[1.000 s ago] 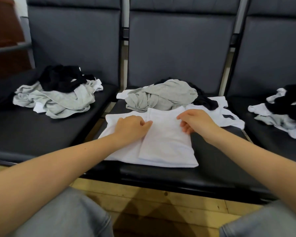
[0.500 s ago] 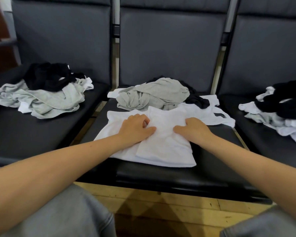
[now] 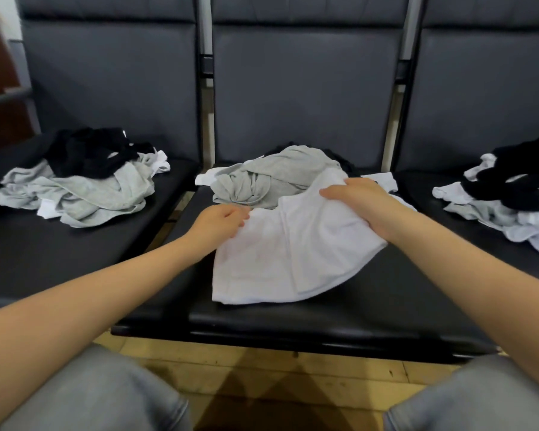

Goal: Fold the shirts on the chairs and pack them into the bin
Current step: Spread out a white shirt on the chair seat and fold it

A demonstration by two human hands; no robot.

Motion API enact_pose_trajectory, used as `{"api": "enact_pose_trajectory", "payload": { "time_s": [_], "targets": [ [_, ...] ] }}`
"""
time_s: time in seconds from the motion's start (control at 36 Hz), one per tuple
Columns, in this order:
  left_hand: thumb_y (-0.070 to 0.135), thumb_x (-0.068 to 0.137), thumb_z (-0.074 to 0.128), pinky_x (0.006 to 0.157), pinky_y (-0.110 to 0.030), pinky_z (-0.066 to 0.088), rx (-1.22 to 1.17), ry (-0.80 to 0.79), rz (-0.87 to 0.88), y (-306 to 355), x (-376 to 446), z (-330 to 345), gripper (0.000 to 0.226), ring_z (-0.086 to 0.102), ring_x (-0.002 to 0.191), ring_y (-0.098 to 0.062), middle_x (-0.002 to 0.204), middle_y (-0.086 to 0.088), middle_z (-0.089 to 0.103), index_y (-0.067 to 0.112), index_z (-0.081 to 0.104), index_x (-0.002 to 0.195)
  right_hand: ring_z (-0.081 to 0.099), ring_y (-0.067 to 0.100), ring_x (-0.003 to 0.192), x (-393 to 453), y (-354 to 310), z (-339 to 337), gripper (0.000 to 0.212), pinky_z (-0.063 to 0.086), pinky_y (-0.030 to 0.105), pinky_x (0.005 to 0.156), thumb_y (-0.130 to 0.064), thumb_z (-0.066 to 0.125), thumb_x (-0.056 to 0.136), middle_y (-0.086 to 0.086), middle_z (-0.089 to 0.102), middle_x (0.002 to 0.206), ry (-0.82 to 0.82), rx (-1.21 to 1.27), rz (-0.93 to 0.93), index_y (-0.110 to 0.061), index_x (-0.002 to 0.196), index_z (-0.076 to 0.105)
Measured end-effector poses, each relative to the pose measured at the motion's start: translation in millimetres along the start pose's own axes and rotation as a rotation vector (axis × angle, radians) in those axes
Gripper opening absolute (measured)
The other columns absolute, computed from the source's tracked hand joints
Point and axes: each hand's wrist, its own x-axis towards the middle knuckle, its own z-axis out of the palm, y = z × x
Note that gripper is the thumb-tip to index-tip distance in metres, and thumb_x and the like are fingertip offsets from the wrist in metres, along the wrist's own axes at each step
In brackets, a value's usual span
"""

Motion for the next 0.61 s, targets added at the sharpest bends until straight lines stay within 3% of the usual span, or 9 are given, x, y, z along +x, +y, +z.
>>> {"api": "enact_pose_trajectory", "payload": {
  "time_s": [0.08, 0.17, 0.19, 0.28, 0.36, 0.47, 0.56, 0.61],
  "targets": [
    [0.038, 0.101, 0.044, 0.066, -0.022, 0.054, -0.257, 0.0, -0.15, 5, -6, -6, 0.042, 0.061, 0.068, -0.018, 0.085, -0.012, 0.066, 0.006, 0.068, 0.089, 0.054, 0.008, 0.085, -7, -17, 12, 0.027, 0.034, 0.022, 0.06, -0.046, 0.061, 0.089, -0.009, 0.055, 0.097, -0.037, -0.139, -0.135, -0.02, 0.094, 0.056],
    [0.044, 0.104, 0.031, 0.067, -0.024, 0.055, -0.37, -0.03, -0.213, 6, -13, -9, 0.059, 0.064, 0.072, -0.022, 0.084, -0.016, 0.067, -0.002, 0.067, 0.099, 0.055, 0.015, 0.11, -15, -30, 32, 0.046, 0.041, 0.027, 0.076, -0.047, 0.058, 0.091, -0.007, 0.058, 0.12, -0.056, -0.239, -0.236, -0.018, 0.127, 0.057],
    [0.047, 0.103, 0.028, 0.069, -0.026, 0.055, -0.403, -0.045, -0.228, 5, -14, -10, 0.063, 0.066, 0.075, -0.024, 0.085, -0.017, 0.069, -0.003, 0.066, 0.102, 0.057, 0.016, 0.107, -18, -34, 40, 0.046, 0.044, 0.029, 0.079, -0.044, 0.056, 0.094, -0.003, 0.06, 0.123, -0.097, -0.221, -0.244, -0.016, 0.131, 0.056],
    [0.056, 0.1, 0.027, 0.083, -0.032, 0.054, -0.531, -0.116, -0.271, 0, -13, -10, 0.069, 0.069, 0.094, -0.026, 0.102, -0.017, 0.072, 0.001, 0.066, 0.112, 0.063, 0.017, 0.074, -29, -43, 58, 0.032, 0.046, 0.026, 0.062, -0.036, 0.045, 0.101, 0.008, 0.07, 0.103, -0.37, -0.029, -0.162, -0.014, 0.121, 0.057],
    [0.051, 0.099, 0.039, 0.095, -0.033, 0.049, -0.55, -0.172, -0.248, -4, -14, -9, 0.054, 0.064, 0.112, -0.02, 0.119, -0.009, 0.068, 0.009, 0.062, 0.125, 0.067, 0.016, 0.069, -31, -36, 67, 0.036, 0.048, 0.025, 0.06, -0.038, 0.036, 0.104, 0.006, 0.074, 0.095, -0.515, -0.138, -0.181, -0.014, 0.117, 0.06],
    [0.022, 0.096, 0.056, 0.09, -0.031, 0.051, -0.496, -0.093, -0.245, -1, -18, -6, 0.036, 0.062, 0.112, -0.024, 0.119, -0.011, 0.066, 0.002, 0.059, 0.125, 0.062, 0.011, 0.063, -26, -19, 66, 0.036, 0.043, 0.02, 0.054, -0.035, 0.038, 0.103, -0.002, 0.072, 0.079, -0.442, -0.263, -0.234, -0.016, 0.097, 0.069],
    [0.024, 0.096, 0.055, 0.103, -0.042, 0.046, -0.476, -0.005, -0.224, 3, -14, -7, 0.042, 0.059, 0.115, -0.024, 0.126, -0.007, 0.062, 0.007, 0.052, 0.135, 0.058, 0.008, 0.058, -19, -3, 60, 0.029, 0.041, 0.018, 0.049, -0.028, 0.044, 0.1, -0.006, 0.067, 0.072, -0.316, -0.308, -0.234, -0.017, 0.086, 0.067],
    [0.025, 0.099, 0.049, 0.106, -0.04, 0.042, -0.372, 0.036, -0.161, 6, -12, -9, 0.043, 0.055, 0.119, -0.022, 0.132, -0.004, 0.058, 0.009, 0.049, 0.139, 0.057, 0.008, 0.058, -17, 6, 58, 0.026, 0.042, 0.018, 0.048, -0.026, 0.046, 0.098, -0.001, 0.067, 0.076, -0.268, -0.329, -0.214, -0.014, 0.083, 0.063]
  ]
}}
